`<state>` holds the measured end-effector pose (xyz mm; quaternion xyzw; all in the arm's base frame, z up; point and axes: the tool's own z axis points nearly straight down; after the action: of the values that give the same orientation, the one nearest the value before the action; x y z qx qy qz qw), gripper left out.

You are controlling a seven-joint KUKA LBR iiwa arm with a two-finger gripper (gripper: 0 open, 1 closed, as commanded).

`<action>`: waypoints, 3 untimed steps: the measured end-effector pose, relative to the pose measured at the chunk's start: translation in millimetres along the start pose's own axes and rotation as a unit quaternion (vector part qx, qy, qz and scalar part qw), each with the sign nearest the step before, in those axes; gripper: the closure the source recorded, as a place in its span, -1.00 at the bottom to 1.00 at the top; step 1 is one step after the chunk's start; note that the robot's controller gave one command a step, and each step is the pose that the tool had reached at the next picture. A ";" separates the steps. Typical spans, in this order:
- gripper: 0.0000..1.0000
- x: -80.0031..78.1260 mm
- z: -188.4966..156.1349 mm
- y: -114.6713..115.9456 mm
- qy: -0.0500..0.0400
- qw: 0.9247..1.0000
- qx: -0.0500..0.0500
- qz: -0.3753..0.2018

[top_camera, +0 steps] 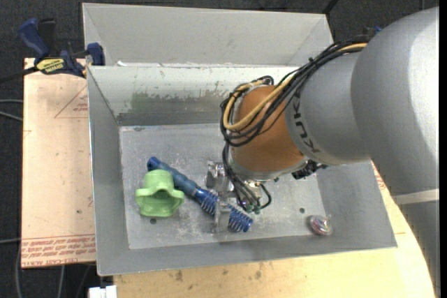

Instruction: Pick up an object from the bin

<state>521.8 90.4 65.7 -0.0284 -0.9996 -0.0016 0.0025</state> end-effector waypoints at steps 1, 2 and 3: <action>-1.00 -0.3 -0.1 0.4 0.000 1.000 -0.001 0.001; 1.00 -1.8 -0.6 0.5 -0.002 1.000 -0.001 0.001; 1.00 -2.3 -38.3 1.1 -0.004 1.000 0.001 0.000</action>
Offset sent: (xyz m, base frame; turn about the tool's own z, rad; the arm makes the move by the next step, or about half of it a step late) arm 0.0000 0.0000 0.0000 0.0000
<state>524.3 91.2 104.0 -0.0288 -0.9996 -0.0010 -0.0016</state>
